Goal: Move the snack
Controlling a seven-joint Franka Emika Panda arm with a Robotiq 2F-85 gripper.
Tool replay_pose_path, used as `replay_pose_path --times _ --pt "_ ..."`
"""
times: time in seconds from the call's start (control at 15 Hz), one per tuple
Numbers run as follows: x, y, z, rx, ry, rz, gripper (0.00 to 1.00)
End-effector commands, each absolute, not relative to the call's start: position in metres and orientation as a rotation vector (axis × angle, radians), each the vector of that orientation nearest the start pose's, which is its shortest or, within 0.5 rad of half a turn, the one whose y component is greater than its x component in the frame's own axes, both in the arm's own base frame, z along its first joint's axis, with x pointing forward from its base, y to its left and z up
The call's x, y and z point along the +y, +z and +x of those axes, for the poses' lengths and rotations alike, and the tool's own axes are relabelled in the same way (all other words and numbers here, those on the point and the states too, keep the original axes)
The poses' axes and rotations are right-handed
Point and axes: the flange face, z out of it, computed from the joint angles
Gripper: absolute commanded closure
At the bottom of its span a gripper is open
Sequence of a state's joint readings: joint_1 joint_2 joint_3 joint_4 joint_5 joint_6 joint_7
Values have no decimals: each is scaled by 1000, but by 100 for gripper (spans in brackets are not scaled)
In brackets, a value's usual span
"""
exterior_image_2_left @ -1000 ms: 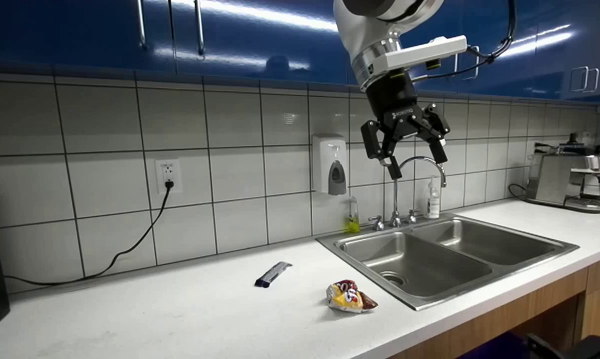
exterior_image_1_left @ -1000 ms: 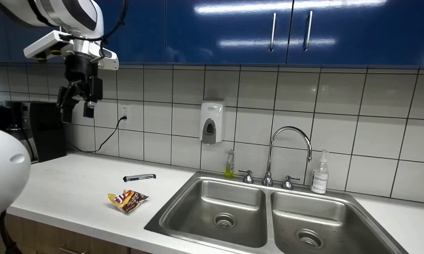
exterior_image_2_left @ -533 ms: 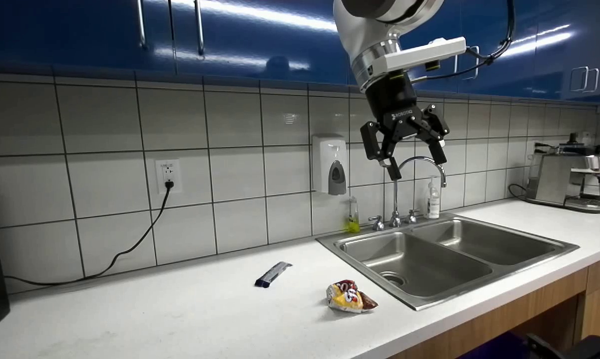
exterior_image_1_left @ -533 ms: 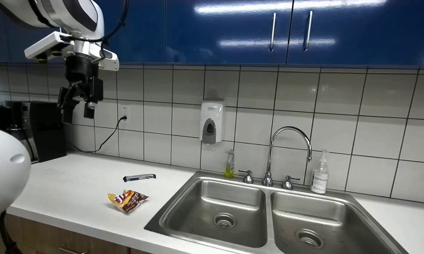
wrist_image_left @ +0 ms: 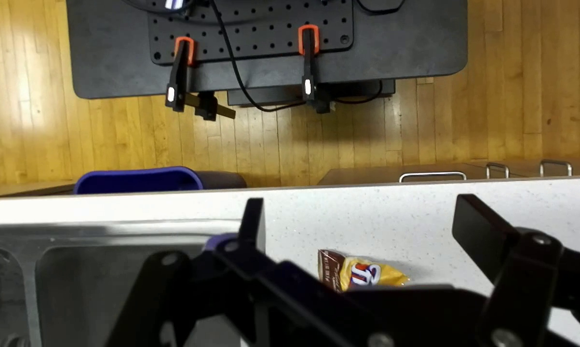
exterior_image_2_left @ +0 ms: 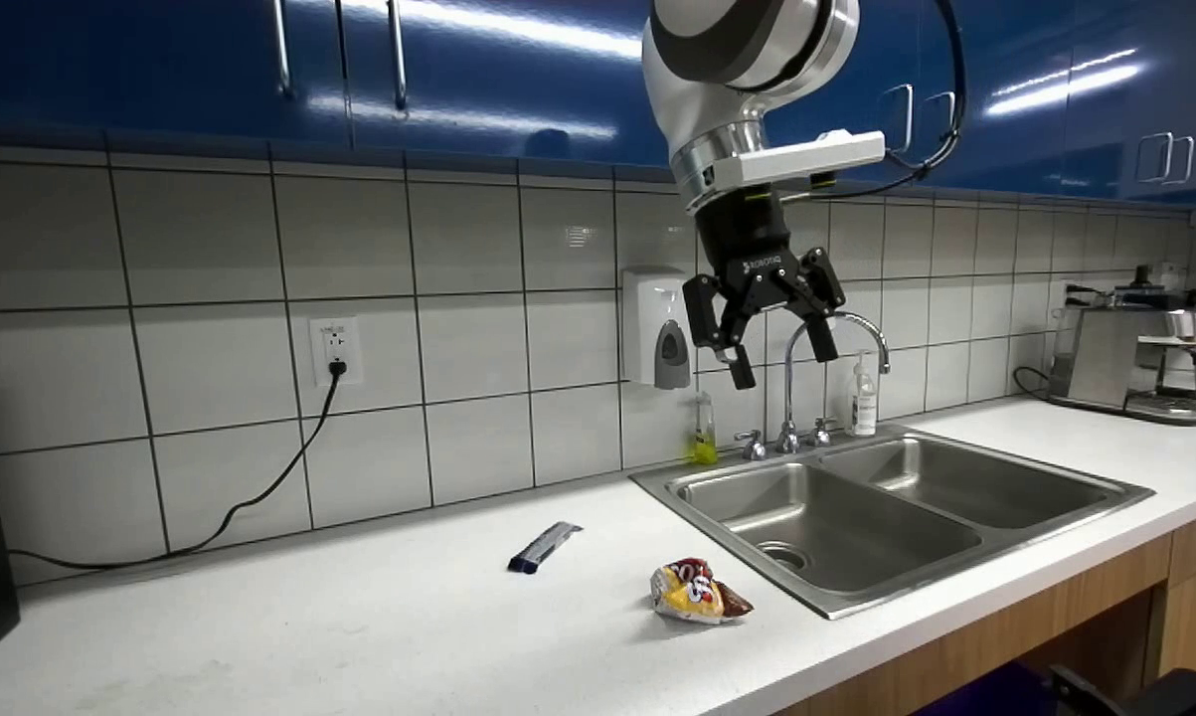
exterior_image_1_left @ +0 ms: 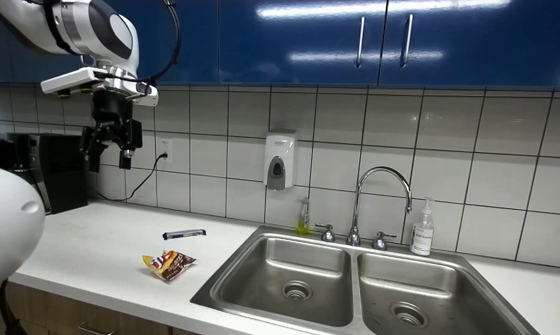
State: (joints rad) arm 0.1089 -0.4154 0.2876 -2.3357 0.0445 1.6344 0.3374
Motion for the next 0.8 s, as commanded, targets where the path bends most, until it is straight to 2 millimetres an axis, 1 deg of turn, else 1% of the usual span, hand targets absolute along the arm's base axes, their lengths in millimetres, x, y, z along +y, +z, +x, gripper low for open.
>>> replay_pose_path --times 0.0,0.13,0.27,0.47,0.73 --pt "165 458 370 -244 333 -3224 0" --pt "164 449 377 -334 293 -3195 0" --pt "159 436 384 -386 279 -3177 0" --pt "150 413 399 -421 271 -3164 0" --pt "149 376 421 -456 252 -3149 0"
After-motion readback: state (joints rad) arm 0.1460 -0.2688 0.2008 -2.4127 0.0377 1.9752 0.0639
